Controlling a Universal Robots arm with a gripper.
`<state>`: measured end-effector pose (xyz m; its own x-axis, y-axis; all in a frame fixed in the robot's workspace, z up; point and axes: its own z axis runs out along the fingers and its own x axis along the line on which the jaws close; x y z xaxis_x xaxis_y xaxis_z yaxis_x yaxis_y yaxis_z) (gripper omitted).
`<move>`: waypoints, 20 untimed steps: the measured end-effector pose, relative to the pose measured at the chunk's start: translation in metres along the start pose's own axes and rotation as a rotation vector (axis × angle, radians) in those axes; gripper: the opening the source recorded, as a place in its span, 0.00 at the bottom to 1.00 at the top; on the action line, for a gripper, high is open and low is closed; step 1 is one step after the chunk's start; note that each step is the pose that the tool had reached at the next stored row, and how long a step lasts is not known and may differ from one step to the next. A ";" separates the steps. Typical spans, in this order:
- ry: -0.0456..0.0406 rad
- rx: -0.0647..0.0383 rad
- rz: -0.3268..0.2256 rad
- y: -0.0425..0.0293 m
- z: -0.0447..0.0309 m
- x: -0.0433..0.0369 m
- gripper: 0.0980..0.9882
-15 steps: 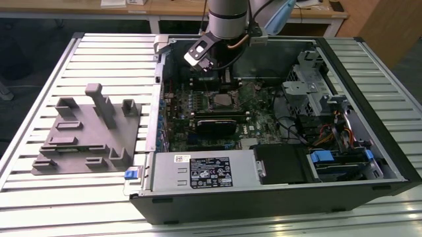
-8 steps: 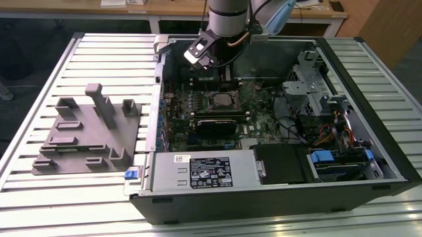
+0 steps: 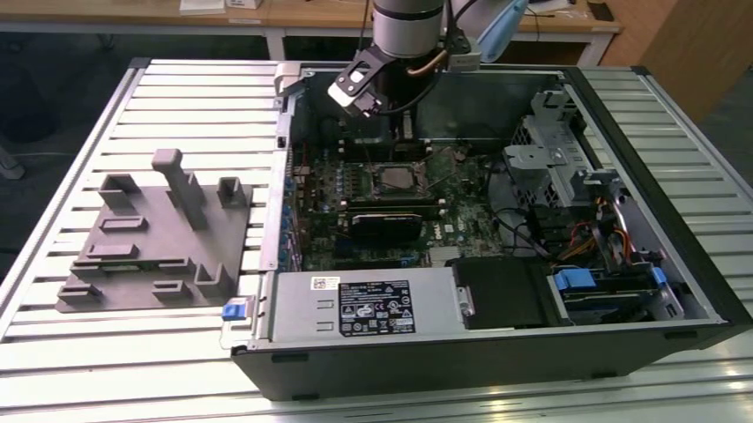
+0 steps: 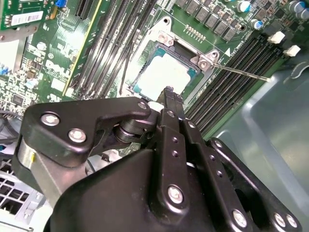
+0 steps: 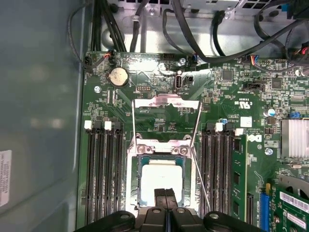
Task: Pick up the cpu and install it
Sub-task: 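Place the cpu into insertion slot, then close the cpu cover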
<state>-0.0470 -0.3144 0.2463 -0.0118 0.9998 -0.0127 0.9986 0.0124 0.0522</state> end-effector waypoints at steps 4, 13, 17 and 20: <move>0.0001 0.000 0.000 0.0000 -0.0008 0.0000 0.01; 0.0000 0.000 0.000 0.0000 -0.0010 0.0000 0.01; 0.0000 0.000 0.000 0.0000 -0.0010 0.0000 0.01; 0.0001 0.000 0.000 0.0001 -0.0010 0.0000 0.01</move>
<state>-0.0470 -0.3144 0.2473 -0.0117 0.9999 -0.0127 0.9986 0.0123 0.0524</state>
